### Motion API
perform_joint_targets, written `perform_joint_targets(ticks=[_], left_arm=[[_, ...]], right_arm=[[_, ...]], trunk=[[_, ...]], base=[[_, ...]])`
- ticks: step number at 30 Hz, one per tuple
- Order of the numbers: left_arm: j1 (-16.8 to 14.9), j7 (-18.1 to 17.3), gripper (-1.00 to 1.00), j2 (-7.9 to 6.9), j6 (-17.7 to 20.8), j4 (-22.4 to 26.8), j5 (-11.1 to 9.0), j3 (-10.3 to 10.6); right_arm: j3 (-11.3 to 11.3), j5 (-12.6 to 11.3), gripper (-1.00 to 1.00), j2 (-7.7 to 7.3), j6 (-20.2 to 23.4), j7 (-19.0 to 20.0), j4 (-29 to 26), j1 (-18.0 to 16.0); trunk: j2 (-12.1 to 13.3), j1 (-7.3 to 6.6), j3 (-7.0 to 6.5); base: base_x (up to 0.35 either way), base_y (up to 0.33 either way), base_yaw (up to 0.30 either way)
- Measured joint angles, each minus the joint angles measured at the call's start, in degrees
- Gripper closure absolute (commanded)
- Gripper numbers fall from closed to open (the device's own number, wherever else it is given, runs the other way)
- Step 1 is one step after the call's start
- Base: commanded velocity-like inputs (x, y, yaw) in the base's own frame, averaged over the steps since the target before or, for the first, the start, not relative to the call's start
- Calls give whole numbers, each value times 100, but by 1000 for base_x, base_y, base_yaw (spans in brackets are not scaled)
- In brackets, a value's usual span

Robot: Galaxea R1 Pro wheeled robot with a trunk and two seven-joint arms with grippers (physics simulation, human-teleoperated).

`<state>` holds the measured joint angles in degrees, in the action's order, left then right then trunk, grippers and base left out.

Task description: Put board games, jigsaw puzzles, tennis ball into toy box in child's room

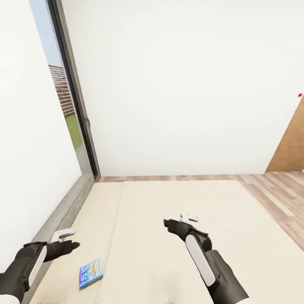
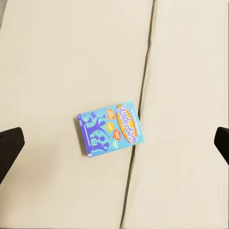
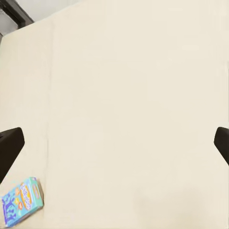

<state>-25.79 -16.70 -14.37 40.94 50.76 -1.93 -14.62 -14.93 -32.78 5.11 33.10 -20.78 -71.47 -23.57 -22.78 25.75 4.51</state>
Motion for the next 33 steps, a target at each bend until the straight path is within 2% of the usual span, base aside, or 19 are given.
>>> perform_joint_targets(ticks=[4, 6, 9, 15, 28, 32, 33], left_arm=[[0, -399, -100, -12, -221, -37, -88, -2], [0, -531, -100, -17, -273, -54, -103, -6], [0, -618, -100, -21, -309, -64, -113, -9], [0, -675, -100, -17, -335, -68, -118, -21], [0, -729, -100, -14, -489, -70, -126, -28], [0, -910, -100, -22, -505, -70, -125, -33], [0, -1025, -100, -28, -509, -67, -122, -35]], right_arm=[[33, -25, -100, -241, -47, 864, -19, 5], [119, -33, -100, -312, -56, 1165, -12, 9], [277, -39, -100, -354, -57, 1387, 12, 13], [410, -50, -100, -388, -63, 1527, 33, 15], [435, -55, -100, -394, -113, 1559, 13, 30], [433, -66, -100, -406, -155, 1715, -40, 65], [433, -85, -100, -413, -166, 1875, -88, 75]], trunk=[[0, 0, 37], [0, 0, 56], [0, 0, 84], [0, 0, 140], [-1, 0, 262], [-1, 0, 299], [-1, 0, 309]], base=[[0, 0, 0], [0, 0, 0], [0, 0, 0], [0, 0, 0], [0, 0, 0], [0, 0, 0], [0, 0, 0]])
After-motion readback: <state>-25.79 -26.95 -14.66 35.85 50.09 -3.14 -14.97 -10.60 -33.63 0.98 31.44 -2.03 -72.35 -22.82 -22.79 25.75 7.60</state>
